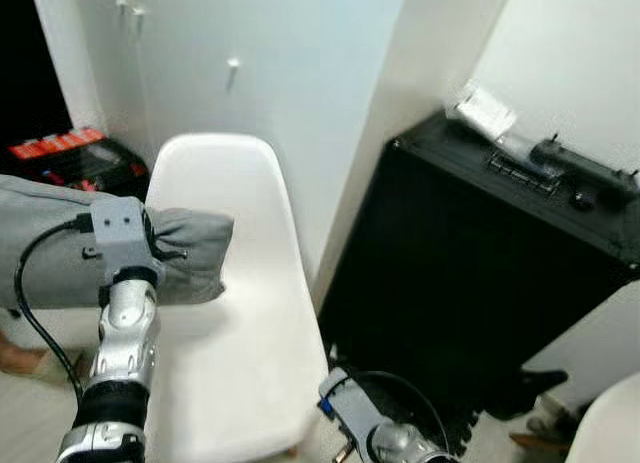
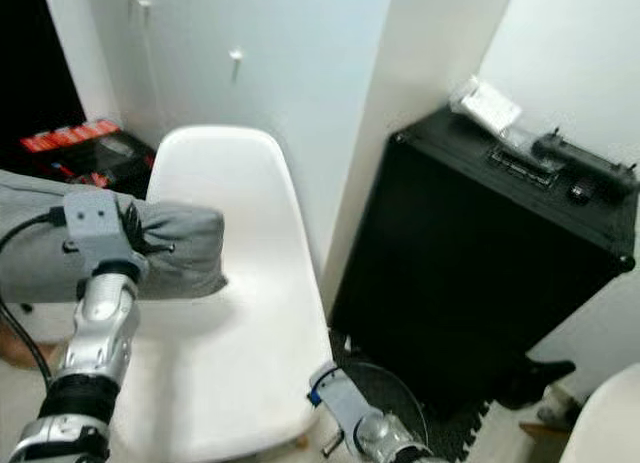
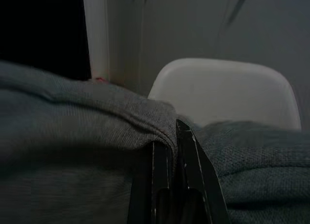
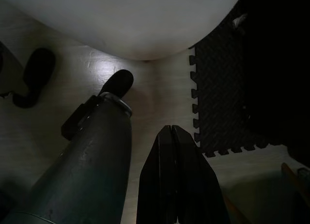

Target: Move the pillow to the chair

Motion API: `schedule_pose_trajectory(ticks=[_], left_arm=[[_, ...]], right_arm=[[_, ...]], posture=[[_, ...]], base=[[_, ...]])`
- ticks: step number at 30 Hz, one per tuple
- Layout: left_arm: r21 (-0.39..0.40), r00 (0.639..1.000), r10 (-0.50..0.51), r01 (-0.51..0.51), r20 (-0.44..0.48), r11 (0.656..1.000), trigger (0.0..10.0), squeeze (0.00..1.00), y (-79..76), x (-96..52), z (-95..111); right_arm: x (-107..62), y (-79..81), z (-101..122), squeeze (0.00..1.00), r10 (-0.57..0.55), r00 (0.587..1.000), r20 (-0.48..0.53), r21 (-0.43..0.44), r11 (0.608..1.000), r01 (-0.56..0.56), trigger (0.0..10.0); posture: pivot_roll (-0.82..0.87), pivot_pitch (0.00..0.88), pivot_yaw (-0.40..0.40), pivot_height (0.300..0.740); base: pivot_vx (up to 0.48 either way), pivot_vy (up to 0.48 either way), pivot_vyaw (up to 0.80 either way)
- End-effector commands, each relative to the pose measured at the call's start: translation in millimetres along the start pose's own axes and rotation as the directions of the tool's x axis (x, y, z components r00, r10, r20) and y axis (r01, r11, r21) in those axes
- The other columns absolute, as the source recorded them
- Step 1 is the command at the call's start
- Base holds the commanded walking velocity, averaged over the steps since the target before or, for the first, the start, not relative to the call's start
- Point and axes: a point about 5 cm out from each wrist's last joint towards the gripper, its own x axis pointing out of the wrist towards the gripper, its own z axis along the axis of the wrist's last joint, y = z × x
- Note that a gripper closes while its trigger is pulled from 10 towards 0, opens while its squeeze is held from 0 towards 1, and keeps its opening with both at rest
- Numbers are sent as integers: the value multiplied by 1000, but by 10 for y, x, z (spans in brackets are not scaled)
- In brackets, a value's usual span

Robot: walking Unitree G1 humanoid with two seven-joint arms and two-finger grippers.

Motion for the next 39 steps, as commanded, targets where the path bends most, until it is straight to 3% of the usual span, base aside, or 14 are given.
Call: schedule_pose_trajectory(ticks=[1,4,8,19,29,33,39], left_arm=[[40,1000,-7,6,23,999,10000,0,-28,-11,-1],[43,1000,-8,7,22,999,10000,0,-43,-35,-23],[108,999,-33,30,30,994,10000,0,-84,-37,-39],[106,997,-75,73,15,992,10000,0,-165,26,-61],[118,996,-80,84,-42,989,10000,0,-216,-15,-216],[123,993,-63,76,-101,990,10000,0,-209,-87,-367],[45,984,-25,34,-178,998,10000,0,-160,-141,-521]], right_arm=[[-5,-6,-48,0,-4,1000,-14,-9,1000,4,10000],[-4,-1,-55,0,-2,1000,-17,-17,1000,2,10000],[-5,5,-71,0,2,1000,-19,-24,1000,-3,10000],[-8,10,-100,0,4,1000,-22,-25,1000,-5,10000],[-18,-21,-144,0,0,999,-38,-47,999,-2,10000],[-20,-12,-172,0,6,999,-47,-62,998,-9,10000],[-23,17,-220,0,27,998,-61,-71,997,-31,10000]], posture=[[81,74,-144,716],[72,80,-142,716],[62,87,-147,716],[36,87,-141,716],[24,89,-149,716],[15,94,-153,716],[-6,96,-158,716]], base=[[0,0,0],[0,0,0],[0,0,0],[0,0,-342],[0,0,0],[0,0,0],[0,0,0]])
